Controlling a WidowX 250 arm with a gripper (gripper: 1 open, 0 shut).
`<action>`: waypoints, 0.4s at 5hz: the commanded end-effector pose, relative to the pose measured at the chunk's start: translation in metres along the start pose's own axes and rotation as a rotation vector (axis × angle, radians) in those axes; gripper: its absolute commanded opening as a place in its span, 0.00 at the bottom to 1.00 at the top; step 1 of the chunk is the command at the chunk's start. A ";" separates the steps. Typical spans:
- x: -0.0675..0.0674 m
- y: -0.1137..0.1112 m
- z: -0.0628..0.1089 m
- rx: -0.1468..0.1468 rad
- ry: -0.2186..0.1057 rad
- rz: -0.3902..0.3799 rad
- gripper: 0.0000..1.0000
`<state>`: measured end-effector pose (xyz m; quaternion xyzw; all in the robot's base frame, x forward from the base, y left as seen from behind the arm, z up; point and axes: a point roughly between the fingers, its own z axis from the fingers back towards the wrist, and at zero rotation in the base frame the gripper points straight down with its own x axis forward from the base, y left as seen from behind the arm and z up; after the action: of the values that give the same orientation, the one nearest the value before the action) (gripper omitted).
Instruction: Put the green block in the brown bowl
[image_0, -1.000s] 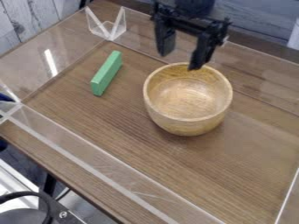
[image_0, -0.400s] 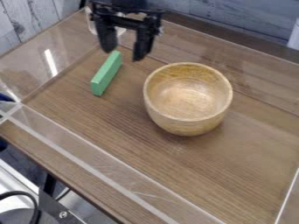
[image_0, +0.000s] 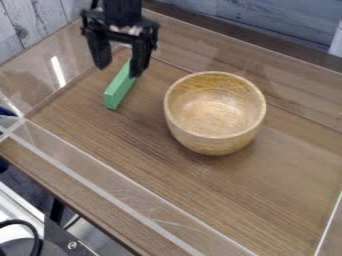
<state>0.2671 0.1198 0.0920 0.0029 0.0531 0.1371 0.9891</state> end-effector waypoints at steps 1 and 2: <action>0.009 0.008 -0.006 0.024 -0.043 -0.006 1.00; 0.021 0.012 -0.022 0.001 -0.004 0.081 1.00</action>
<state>0.2724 0.1302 0.0508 -0.0038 0.0828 0.1734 0.9814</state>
